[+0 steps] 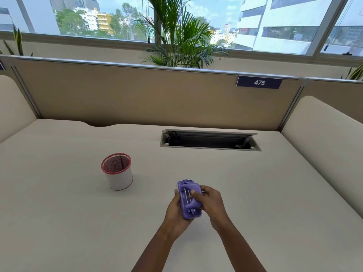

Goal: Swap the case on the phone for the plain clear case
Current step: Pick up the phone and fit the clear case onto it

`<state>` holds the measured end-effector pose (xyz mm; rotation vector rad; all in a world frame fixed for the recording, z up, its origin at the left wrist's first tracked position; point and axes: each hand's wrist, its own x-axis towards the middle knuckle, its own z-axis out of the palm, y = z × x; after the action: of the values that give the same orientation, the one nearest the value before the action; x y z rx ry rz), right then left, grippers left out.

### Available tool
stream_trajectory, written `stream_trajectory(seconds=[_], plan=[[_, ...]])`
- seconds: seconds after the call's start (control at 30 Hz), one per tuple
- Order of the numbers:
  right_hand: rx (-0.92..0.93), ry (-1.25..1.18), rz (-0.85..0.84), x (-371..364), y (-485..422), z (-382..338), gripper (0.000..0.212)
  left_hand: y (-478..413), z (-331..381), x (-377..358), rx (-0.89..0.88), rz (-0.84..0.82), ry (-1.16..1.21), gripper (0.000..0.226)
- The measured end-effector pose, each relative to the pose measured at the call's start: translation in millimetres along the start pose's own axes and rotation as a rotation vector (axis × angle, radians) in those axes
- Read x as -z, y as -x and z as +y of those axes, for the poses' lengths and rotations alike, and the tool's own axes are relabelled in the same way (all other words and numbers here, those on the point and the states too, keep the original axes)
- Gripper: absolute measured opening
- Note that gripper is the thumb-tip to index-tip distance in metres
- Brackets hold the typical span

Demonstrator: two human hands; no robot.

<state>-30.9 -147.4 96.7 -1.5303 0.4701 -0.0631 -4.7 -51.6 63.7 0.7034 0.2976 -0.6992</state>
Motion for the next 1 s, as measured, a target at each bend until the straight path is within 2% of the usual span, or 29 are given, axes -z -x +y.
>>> stream_trajectory(seconds=[0.4, 0.73, 1.0], plan=[[-0.003, 0.046, 0.005, 0, 0, 0, 0.011, -1, 1, 1, -0.014, 0.021, 0.004, 0.045], [-0.008, 0.079, -0.043, -2, 3, 3, 0.014, -6, 13, 4, -0.008, 0.035, -0.096, 0.048], [0.004, 0.120, -0.075, -4, 6, 4, 0.019, -10, 16, 5, -0.159, 0.097, -0.252, 0.039]])
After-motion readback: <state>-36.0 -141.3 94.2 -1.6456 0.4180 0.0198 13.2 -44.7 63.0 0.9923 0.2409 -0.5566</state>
